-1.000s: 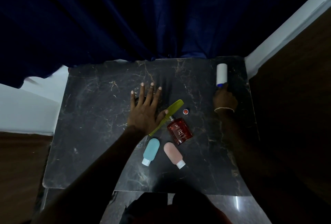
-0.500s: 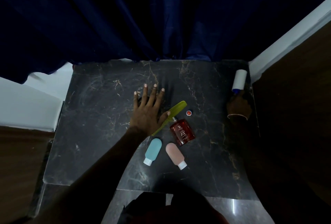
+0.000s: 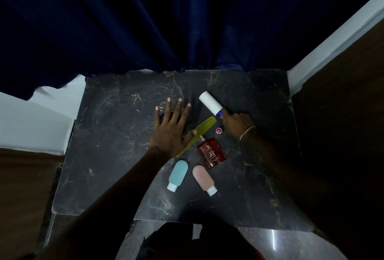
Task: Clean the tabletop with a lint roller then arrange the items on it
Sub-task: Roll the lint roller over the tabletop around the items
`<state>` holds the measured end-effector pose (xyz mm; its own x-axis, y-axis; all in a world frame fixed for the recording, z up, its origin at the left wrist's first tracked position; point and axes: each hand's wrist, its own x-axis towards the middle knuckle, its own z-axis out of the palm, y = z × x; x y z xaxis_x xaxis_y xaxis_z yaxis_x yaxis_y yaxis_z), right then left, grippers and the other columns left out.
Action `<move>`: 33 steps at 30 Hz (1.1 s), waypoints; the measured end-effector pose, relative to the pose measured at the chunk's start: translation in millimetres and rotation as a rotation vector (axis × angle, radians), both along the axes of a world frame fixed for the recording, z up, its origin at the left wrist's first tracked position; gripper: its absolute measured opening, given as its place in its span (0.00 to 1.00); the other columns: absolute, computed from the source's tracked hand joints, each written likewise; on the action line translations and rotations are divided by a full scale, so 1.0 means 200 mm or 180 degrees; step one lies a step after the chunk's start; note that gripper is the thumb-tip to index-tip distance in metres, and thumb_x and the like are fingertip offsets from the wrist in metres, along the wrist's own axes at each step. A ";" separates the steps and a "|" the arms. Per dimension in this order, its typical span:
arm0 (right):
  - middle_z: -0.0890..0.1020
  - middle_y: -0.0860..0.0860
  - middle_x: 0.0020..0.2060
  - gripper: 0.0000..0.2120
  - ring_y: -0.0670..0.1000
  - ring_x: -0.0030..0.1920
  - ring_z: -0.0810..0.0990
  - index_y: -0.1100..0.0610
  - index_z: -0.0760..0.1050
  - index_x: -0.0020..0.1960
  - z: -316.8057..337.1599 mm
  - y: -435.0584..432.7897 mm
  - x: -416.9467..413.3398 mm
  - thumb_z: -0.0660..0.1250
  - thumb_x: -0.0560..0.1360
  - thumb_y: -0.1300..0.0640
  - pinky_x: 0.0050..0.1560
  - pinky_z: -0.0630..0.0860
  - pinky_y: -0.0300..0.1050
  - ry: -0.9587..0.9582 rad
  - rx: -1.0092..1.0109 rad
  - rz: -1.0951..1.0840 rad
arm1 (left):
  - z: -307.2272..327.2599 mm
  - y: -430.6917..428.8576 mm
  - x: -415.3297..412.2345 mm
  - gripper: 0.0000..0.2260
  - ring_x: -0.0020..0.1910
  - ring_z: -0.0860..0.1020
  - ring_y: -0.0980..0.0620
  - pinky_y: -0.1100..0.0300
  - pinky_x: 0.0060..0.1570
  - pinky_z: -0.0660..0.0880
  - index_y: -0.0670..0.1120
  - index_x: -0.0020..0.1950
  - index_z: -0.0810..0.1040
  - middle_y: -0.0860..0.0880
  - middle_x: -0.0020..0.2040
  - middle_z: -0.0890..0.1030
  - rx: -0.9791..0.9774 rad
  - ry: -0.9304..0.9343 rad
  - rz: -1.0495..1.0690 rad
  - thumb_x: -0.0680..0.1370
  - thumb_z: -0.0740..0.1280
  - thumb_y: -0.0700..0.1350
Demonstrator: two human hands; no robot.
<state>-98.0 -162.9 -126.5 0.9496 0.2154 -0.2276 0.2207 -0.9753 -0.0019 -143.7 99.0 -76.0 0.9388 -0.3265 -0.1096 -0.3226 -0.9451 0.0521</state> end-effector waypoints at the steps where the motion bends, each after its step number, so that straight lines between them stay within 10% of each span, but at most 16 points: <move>1: 0.85 0.59 0.47 0.16 0.63 0.47 0.85 0.55 0.67 0.66 0.00 0.00 0.00 0.53 0.83 0.48 0.46 0.78 0.54 -0.0012 0.0034 -0.0030 | 0.00 -0.01 0.00 0.38 0.83 0.41 0.38 0.30 0.79 0.46 0.52 0.85 0.45 0.44 0.85 0.47 -0.0001 0.0009 -0.0004 0.81 0.44 0.72; 18: 0.79 0.68 0.56 0.22 0.68 0.53 0.81 0.64 0.64 0.72 -0.05 -0.47 -0.01 0.56 0.82 0.53 0.50 0.77 0.60 -0.0715 0.0705 -0.2736 | 0.00 0.05 0.01 0.38 0.83 0.40 0.38 0.34 0.78 0.36 0.52 0.85 0.44 0.45 0.85 0.45 0.0036 -0.0034 0.0053 0.82 0.47 0.71; 33: 0.83 0.64 0.50 0.20 0.67 0.49 0.83 0.59 0.65 0.71 -0.03 -0.31 0.04 0.57 0.82 0.50 0.48 0.78 0.58 -0.0129 0.0478 -0.1614 | -0.08 -0.04 0.05 0.36 0.84 0.43 0.41 0.33 0.79 0.44 0.52 0.85 0.44 0.46 0.85 0.45 -0.0099 0.0002 -0.0201 0.83 0.46 0.70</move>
